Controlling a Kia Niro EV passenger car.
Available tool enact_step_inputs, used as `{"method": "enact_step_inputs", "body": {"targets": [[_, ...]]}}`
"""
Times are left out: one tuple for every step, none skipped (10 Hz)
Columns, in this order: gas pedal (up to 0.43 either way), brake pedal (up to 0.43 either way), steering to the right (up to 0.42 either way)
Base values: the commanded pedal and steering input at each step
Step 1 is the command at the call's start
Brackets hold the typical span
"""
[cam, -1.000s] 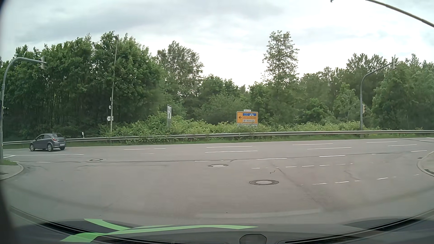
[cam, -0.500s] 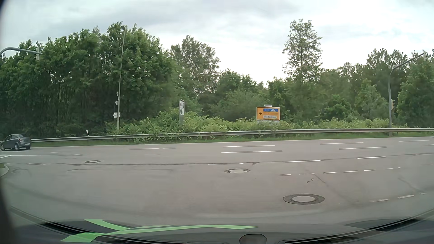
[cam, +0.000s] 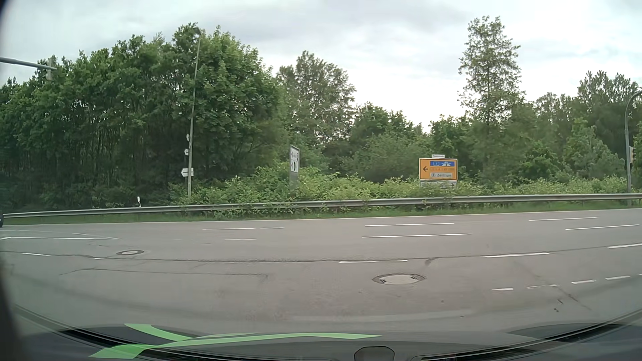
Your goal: Follow the waypoints while adhering to traffic rules and regulations
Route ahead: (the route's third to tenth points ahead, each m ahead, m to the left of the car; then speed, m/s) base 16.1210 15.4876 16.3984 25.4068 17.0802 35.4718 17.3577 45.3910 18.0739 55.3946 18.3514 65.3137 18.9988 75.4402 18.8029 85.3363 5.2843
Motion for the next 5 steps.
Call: {"method": "enact_step_inputs", "body": {"targets": [[0.067, 0.0, -0.16], [0.067, 0.0, -0.173], [0.067, 0.0, -0.185], [0.067, 0.0, -0.2], [0.067, 0.0, -0.209]]}}
